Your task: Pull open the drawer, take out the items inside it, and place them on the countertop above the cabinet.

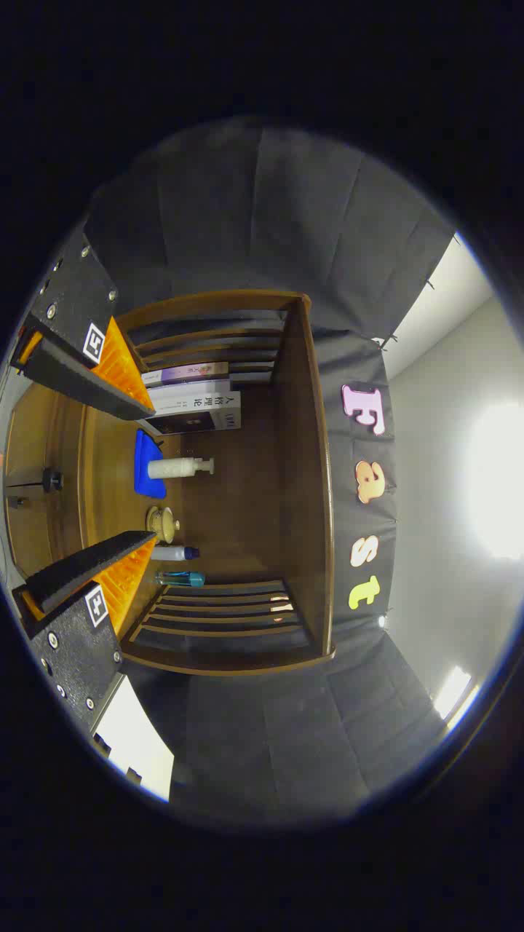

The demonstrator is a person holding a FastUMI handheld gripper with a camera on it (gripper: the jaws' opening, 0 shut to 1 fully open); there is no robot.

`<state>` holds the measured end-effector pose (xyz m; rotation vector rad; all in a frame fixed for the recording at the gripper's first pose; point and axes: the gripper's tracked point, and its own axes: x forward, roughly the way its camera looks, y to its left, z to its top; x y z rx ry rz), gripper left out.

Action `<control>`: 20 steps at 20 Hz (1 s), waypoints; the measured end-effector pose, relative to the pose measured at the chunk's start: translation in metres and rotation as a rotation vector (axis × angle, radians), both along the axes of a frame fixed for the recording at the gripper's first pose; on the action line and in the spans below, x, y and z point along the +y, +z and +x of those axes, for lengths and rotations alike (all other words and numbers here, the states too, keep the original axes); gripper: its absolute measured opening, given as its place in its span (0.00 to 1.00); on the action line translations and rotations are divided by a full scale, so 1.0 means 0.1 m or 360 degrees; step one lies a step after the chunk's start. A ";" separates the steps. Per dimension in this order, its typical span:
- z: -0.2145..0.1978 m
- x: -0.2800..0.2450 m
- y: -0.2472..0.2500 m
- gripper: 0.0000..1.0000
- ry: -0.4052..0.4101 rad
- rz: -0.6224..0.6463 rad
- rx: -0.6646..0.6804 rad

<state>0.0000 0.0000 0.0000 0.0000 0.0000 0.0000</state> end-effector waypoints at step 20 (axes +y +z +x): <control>0.11 -0.42 -0.16 0.94 -0.0115 -0.0072 0.0065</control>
